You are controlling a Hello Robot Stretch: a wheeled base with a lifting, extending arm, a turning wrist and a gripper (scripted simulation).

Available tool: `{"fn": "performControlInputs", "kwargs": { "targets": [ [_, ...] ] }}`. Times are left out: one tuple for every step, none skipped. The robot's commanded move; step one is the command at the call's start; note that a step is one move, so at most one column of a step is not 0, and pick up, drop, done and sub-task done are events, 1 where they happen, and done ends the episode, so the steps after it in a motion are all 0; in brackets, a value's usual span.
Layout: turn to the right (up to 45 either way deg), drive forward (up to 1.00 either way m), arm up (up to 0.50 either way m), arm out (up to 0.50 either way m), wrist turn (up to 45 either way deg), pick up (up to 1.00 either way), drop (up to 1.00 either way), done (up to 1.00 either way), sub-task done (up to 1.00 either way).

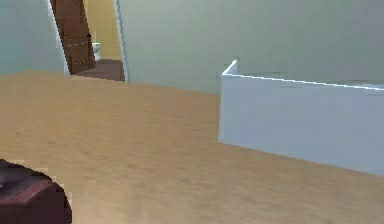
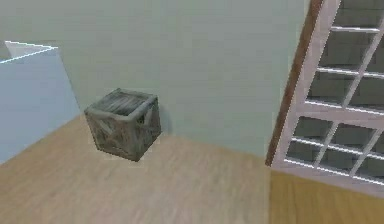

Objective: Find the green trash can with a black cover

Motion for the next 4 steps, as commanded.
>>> {"fn": "performControlInputs", "kwargs": {
  "targets": [
    [0.0,0.25,0.00,0.00,0.0,0.00,0.00,0.00,0.00],
    [-18.0,0.00,0.00,0.00,0.0,0.00,0.00,0.00,0.00],
    [0.0,1.00,0.00,0.00,0.0,0.00,0.00,0.00,0.00],
    [-3.0,0.00,0.00,0.00,0.0,0.00,0.00,0.00,0.00]
  ]
}}
